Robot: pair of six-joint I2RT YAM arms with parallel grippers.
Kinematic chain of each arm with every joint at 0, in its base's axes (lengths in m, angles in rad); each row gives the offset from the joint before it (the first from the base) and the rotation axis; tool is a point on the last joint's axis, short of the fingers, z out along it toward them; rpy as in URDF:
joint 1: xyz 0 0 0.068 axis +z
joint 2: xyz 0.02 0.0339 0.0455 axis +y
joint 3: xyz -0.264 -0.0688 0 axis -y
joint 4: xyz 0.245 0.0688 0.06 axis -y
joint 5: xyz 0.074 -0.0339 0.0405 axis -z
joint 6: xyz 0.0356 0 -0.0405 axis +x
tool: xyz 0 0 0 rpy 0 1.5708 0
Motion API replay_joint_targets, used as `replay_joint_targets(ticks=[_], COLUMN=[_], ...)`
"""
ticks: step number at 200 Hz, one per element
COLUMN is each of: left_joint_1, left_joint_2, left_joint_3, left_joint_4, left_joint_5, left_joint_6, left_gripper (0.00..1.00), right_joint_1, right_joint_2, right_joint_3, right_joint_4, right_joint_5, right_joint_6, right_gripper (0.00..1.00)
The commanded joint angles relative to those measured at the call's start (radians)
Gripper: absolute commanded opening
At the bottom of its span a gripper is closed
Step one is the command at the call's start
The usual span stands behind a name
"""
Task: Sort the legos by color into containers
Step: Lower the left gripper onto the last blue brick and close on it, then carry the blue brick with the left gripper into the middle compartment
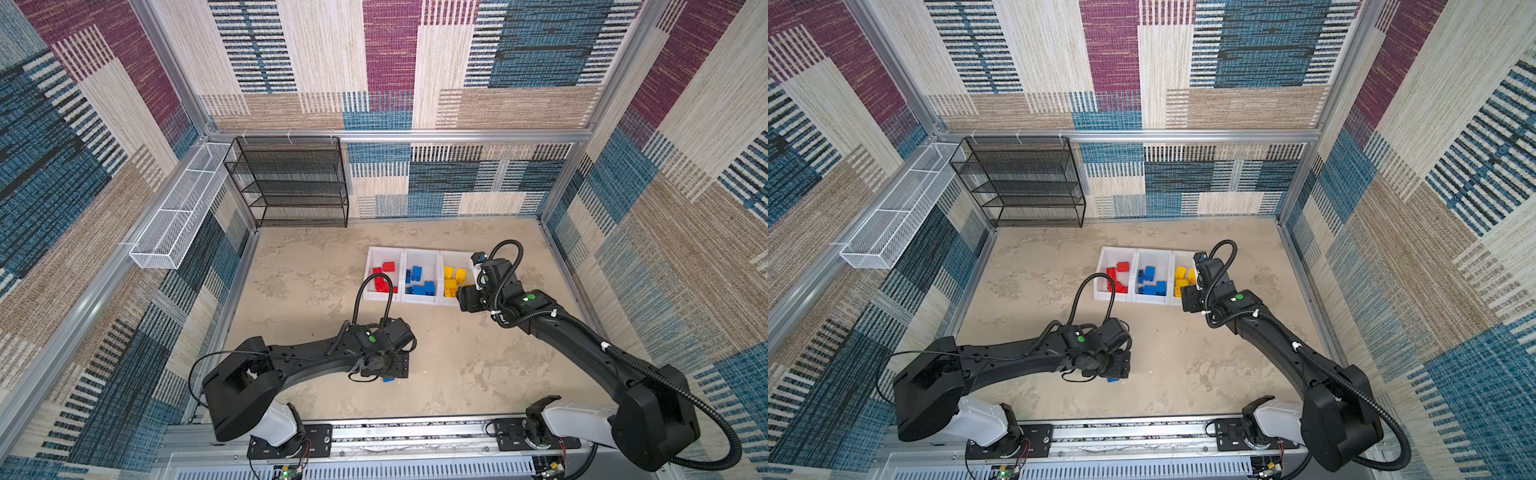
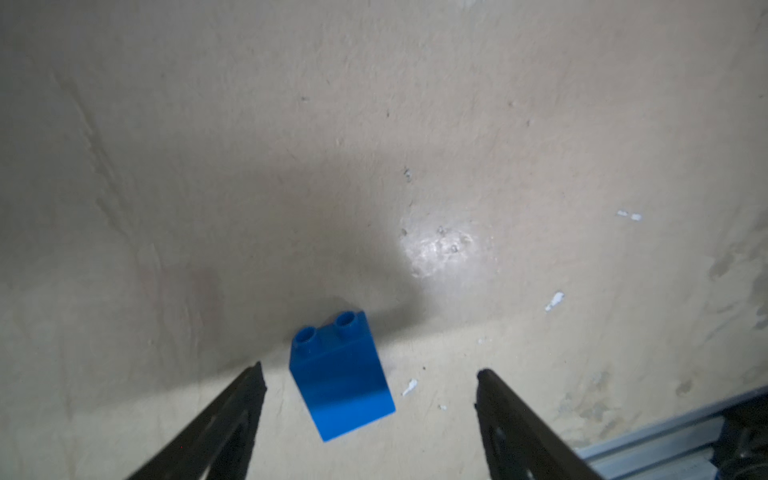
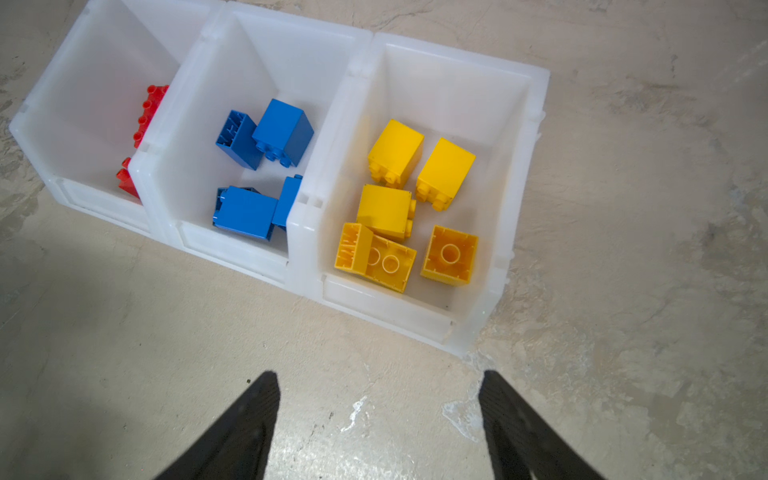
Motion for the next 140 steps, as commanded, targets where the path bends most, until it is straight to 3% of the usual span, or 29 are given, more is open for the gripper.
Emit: replay_joint_targets(ticks=[1,102,140], left_joint_1=[-0.006,-0.016,-0.008], left_joint_2=[0.034,0.127,0.127], left_joint_3=[0.029,0.09,0.158], left_joint_4=[-0.059,-0.079,-0.097], left_joint_5=[-0.022,-0.014,-0.049], left_joint_6=[-0.006,0.061,0.109], left_gripper=[0.75,0.29,0.25], right_joint_1=[-0.001,-0.001,-0.001], right_joint_2=[-0.005,0.007,0.009], right_joint_3=[-0.003,-0.007,-0.004], right_joint_4=[0.034,0.034,0.028], right_joint_5=[-0.011,-0.002,0.013], right_joint_6=[-0.01,-0.012,-0.01], right_gripper=[0.79,0.79,0.79])
